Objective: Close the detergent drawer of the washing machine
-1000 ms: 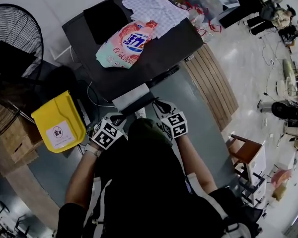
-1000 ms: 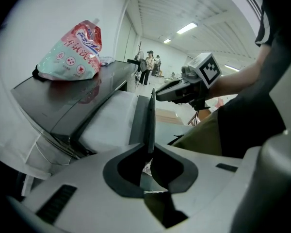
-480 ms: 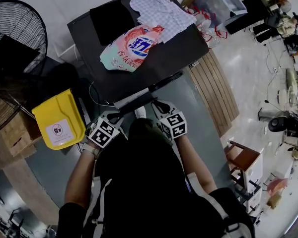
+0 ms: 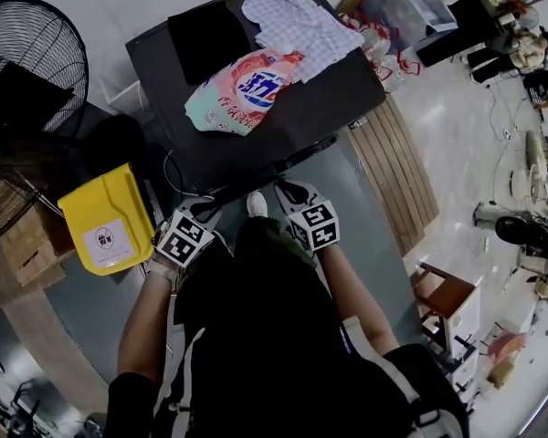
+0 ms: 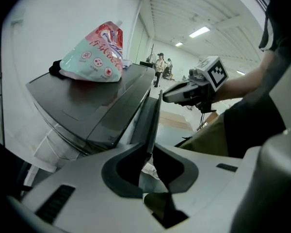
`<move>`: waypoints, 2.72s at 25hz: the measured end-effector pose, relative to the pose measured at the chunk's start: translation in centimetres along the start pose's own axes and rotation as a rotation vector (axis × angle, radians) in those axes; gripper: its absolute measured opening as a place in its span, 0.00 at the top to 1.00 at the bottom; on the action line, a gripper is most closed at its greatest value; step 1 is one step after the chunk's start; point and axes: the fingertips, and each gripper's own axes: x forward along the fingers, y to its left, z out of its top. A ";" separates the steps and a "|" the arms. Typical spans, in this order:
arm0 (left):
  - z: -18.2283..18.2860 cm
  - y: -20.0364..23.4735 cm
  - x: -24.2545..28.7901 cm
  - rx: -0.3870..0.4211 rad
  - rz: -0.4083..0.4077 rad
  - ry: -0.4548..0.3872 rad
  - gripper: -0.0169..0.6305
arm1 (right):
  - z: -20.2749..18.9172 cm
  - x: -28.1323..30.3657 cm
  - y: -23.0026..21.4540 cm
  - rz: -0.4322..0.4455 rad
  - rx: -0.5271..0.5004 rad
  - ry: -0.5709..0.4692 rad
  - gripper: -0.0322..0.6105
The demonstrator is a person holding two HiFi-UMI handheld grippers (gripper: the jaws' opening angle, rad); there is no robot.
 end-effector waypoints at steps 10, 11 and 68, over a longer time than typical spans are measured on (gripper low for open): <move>-0.3 0.9 0.1 -0.032 0.078 -0.017 0.87 | 0.4 0.5 -0.1 -0.002 0.002 -0.003 0.89; -0.3 0.9 0.0 -0.042 0.083 -0.018 0.86 | 0.4 0.5 -0.1 -0.001 0.002 -0.001 0.89; 1.5 0.5 3.6 -0.409 0.263 -0.205 0.96 | 0.7 2.8 1.5 0.149 -0.112 0.056 0.92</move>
